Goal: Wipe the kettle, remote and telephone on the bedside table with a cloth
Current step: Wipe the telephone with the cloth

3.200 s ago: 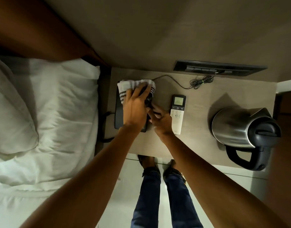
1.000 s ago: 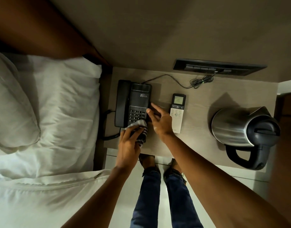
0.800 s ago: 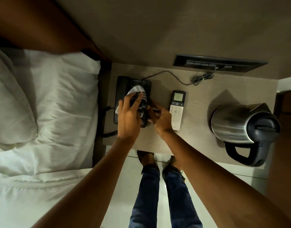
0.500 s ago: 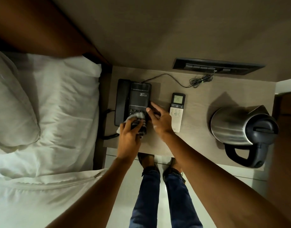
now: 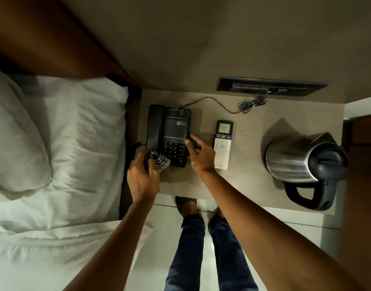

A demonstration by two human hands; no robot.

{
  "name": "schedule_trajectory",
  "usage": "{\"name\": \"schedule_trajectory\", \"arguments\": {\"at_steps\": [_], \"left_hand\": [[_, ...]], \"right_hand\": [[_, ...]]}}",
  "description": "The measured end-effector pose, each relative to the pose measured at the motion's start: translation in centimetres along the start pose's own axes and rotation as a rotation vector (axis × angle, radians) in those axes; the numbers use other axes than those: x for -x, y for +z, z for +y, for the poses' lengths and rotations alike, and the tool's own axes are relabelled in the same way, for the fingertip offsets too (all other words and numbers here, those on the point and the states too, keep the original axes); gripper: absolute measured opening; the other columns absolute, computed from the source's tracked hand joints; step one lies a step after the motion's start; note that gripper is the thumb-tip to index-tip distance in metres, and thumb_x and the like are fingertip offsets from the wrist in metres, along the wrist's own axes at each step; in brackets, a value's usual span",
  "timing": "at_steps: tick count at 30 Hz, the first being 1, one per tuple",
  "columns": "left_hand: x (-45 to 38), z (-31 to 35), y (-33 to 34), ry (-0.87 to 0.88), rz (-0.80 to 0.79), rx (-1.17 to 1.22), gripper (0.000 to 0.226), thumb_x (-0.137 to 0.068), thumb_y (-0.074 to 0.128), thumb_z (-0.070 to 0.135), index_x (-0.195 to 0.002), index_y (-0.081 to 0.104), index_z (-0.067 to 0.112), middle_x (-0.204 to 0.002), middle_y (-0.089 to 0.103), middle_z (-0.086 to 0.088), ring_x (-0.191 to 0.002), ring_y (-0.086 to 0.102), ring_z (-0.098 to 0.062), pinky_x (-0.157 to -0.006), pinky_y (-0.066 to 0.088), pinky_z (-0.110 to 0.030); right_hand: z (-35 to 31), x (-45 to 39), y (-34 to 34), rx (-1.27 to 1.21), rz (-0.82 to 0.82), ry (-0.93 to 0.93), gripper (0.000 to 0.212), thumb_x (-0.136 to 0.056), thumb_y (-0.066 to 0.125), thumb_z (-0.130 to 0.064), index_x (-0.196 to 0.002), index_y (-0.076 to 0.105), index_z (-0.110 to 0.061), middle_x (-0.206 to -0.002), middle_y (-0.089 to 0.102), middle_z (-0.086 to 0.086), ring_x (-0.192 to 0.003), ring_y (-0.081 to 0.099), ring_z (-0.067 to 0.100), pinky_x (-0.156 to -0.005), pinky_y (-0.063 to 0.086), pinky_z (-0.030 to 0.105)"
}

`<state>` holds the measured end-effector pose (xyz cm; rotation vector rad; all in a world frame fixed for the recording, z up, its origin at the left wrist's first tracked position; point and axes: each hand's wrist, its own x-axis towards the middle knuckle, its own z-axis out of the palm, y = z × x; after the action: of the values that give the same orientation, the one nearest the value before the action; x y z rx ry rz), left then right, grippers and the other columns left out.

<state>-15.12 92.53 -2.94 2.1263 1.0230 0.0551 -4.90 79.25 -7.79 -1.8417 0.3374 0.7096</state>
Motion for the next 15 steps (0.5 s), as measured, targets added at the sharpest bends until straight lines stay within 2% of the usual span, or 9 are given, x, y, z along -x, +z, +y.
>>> {"name": "schedule_trajectory", "arguments": {"at_steps": [1, 3, 4, 6, 7, 9, 10, 12, 15], "left_hand": [[-0.7, 0.2, -0.1, -0.004, 0.029, 0.036, 0.027, -0.095, 0.046, 0.028, -0.113, 0.065, 0.024, -0.088, 0.067, 0.021, -0.084, 0.067, 0.011, -0.060, 0.051, -0.007], [-1.7, 0.2, 0.1, -0.018, 0.060, 0.089, 0.027, -0.096, 0.049, 0.022, -0.118, 0.066, 0.023, -0.087, 0.062, 0.029, -0.084, 0.061, 0.026, -0.059, 0.045, 0.003], [-2.1, 0.0, 0.2, -0.041, 0.062, 0.098, 0.031, -0.096, 0.050, 0.021, -0.123, 0.066, 0.023, -0.090, 0.062, 0.029, -0.083, 0.060, 0.027, -0.060, 0.042, 0.006], [-3.0, -0.6, 0.5, -0.133, 0.048, 0.086, 0.042, -0.097, 0.050, 0.022, -0.137, 0.061, 0.022, -0.105, 0.067, 0.018, -0.087, 0.063, 0.015, -0.067, 0.042, 0.007], [-3.3, -1.1, 0.8, -0.189, 0.006, 0.078, 0.046, -0.098, 0.050, 0.023, -0.143, 0.057, 0.021, -0.116, 0.068, 0.009, -0.098, 0.063, 0.006, -0.078, 0.045, 0.003], [-3.6, -2.1, 1.2, -0.288, -0.124, 0.116, 0.049, -0.099, 0.049, 0.023, -0.148, 0.053, 0.021, -0.135, 0.065, -0.005, -0.120, 0.062, -0.018, -0.104, 0.053, -0.029], [-3.4, -2.3, 1.3, -0.321, -0.181, 0.144, 0.048, -0.100, 0.048, 0.022, -0.148, 0.053, 0.023, -0.135, 0.065, -0.007, -0.123, 0.061, -0.023, -0.108, 0.052, -0.043], [-3.1, -2.5, 1.4, -0.355, -0.217, 0.186, 0.048, -0.100, 0.047, 0.018, -0.148, 0.052, 0.024, -0.133, 0.065, -0.006, -0.122, 0.062, -0.025, -0.110, 0.050, -0.051], [-3.5, -2.6, 1.3, -0.387, -0.177, 0.225, 0.050, -0.100, 0.046, 0.016, -0.149, 0.051, 0.021, -0.138, 0.064, -0.009, -0.124, 0.061, -0.025, -0.111, 0.049, -0.048]], "right_hand": [[0.1, 0.1, 0.1, -0.013, 0.000, 0.012, 0.043, -0.105, 0.067, -0.023, -0.144, 0.063, -0.008, -0.131, 0.075, 0.021, -0.118, 0.073, 0.033, -0.103, 0.060, 0.050], [0.4, 0.3, 0.2, -0.046, 0.001, 0.031, 0.043, -0.105, 0.067, -0.025, -0.143, 0.064, -0.007, -0.130, 0.075, 0.020, -0.117, 0.074, 0.032, -0.103, 0.060, 0.050], [0.6, 0.4, 0.1, -0.064, 0.003, 0.038, 0.043, -0.105, 0.067, -0.026, -0.143, 0.065, -0.007, -0.130, 0.075, 0.020, -0.117, 0.074, 0.031, -0.103, 0.060, 0.049], [1.0, 0.2, 0.2, -0.071, 0.008, 0.030, 0.043, -0.104, 0.067, -0.028, -0.142, 0.066, -0.008, -0.130, 0.075, 0.020, -0.118, 0.074, 0.031, -0.104, 0.060, 0.048], [1.1, 0.2, 0.2, -0.065, 0.010, 0.023, 0.043, -0.104, 0.067, -0.029, -0.142, 0.066, -0.008, -0.131, 0.075, 0.020, -0.119, 0.074, 0.031, -0.105, 0.059, 0.047], [1.1, 0.1, 0.4, -0.065, 0.007, 0.014, 0.043, -0.105, 0.067, -0.028, -0.143, 0.065, -0.009, -0.134, 0.073, 0.020, -0.120, 0.073, 0.031, -0.106, 0.058, 0.046], [1.1, 0.1, 0.4, -0.072, 0.006, 0.006, 0.043, -0.105, 0.066, -0.028, -0.144, 0.064, -0.010, -0.136, 0.073, 0.020, -0.120, 0.073, 0.031, -0.106, 0.058, 0.045], [1.1, 0.1, 0.5, -0.074, 0.007, -0.023, 0.043, -0.106, 0.065, -0.028, -0.145, 0.062, -0.012, -0.137, 0.072, 0.019, -0.120, 0.074, 0.030, -0.105, 0.059, 0.045], [1.5, 0.1, 0.5, -0.076, 0.011, -0.051, 0.043, -0.106, 0.064, -0.028, -0.146, 0.062, -0.014, -0.141, 0.071, 0.016, -0.121, 0.073, 0.028, -0.104, 0.060, 0.041]]}}
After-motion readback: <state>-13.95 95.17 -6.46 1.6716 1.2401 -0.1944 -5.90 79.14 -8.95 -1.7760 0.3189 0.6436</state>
